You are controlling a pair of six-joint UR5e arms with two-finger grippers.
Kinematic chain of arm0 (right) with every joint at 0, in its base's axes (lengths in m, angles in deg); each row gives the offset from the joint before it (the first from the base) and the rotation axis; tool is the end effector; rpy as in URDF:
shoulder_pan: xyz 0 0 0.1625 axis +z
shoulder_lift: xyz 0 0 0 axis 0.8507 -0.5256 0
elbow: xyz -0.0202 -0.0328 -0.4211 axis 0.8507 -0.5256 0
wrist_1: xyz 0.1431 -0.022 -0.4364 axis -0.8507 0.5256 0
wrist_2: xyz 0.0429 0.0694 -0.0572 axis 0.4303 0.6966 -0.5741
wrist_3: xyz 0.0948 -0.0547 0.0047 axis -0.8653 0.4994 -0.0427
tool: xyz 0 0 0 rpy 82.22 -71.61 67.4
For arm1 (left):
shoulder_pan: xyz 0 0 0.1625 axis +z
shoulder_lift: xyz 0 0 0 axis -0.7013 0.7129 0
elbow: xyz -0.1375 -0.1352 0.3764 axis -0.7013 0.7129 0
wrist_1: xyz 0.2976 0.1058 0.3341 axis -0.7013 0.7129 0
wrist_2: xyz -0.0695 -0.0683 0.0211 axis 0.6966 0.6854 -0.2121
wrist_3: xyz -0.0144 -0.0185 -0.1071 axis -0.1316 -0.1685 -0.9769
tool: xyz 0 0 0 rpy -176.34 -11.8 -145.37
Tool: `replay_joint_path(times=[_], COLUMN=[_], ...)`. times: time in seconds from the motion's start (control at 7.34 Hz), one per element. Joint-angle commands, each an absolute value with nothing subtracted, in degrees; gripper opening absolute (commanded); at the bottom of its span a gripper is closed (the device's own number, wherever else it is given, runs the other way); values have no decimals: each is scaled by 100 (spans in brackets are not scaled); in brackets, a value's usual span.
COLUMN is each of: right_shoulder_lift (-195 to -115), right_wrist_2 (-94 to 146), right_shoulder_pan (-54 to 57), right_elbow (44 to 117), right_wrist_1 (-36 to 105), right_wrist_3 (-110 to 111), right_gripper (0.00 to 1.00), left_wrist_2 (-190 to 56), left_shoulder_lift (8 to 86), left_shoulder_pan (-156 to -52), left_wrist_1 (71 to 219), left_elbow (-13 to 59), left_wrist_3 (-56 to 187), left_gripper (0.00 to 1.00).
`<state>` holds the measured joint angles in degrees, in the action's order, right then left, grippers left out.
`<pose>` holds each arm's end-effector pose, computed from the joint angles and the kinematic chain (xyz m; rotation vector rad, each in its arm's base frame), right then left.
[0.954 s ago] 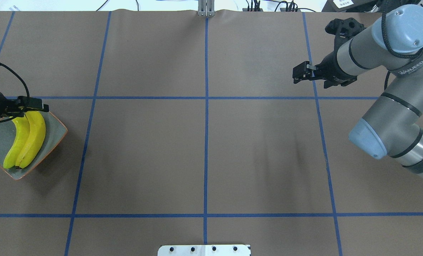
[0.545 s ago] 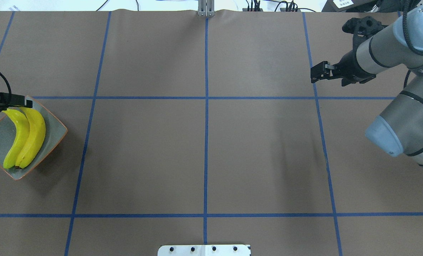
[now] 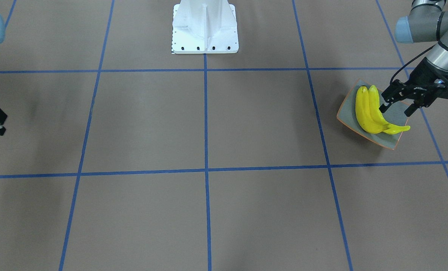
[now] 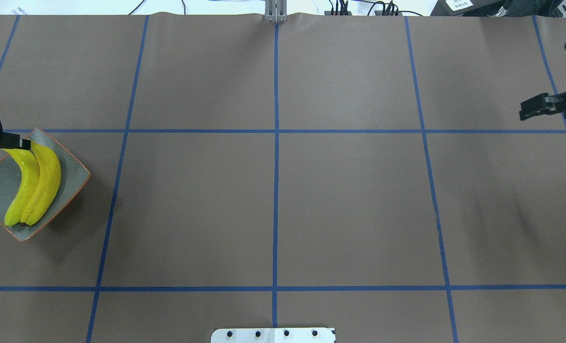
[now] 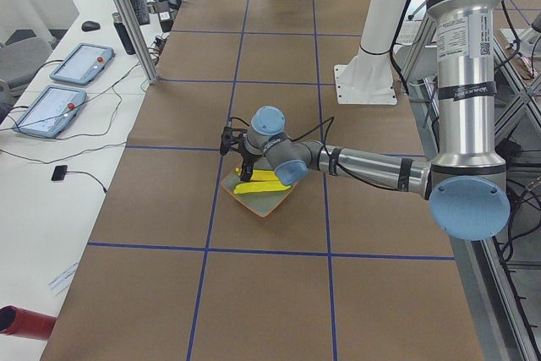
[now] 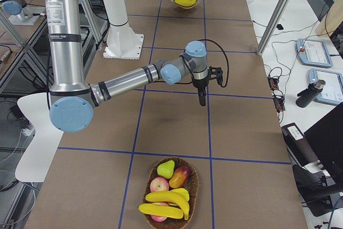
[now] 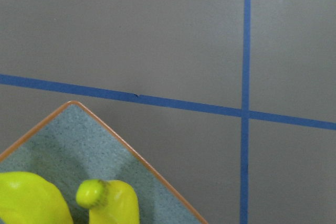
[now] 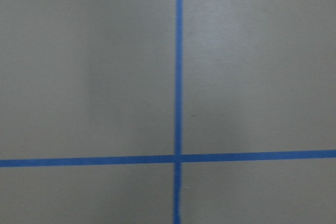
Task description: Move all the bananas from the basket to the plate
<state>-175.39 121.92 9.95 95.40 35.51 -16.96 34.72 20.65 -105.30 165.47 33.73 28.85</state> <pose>-0.1290 -0.5400 0.4883 0.2150 -0.6708 0.0715 0.1921 -0.4934 0.5223 0.3243 0.9785 -0.0903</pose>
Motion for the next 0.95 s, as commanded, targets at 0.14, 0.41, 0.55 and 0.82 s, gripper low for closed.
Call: replay_joint_path(times=[0.14,0.41,0.55,0.82], right_shoulder_lift=[-18399,-18348,-18304,-18190], right_wrist_2=[12217,12426,12724,13366], right_shoulder_pan=[2235,3123,3527,4275], right_elbow=[9141,8273,7729,6848], right_wrist_1=[3564,3582,3564,3564], right_wrist_3=[0,915,1294,2400], right_gripper=[100,100,100,100], left_wrist_2=[3446,3429,3420,3411], left_shoulder_lift=[2080,2097,2097,2097], left_shoulder_pan=[-10518,-10518,-10518,-10518], left_wrist_1=[16556,16556,16556,16556], left_elbow=[3370,3370,3370,3361], left_wrist_3=[2854,2819,2818,2818], left_gripper=[100,100,100,100])
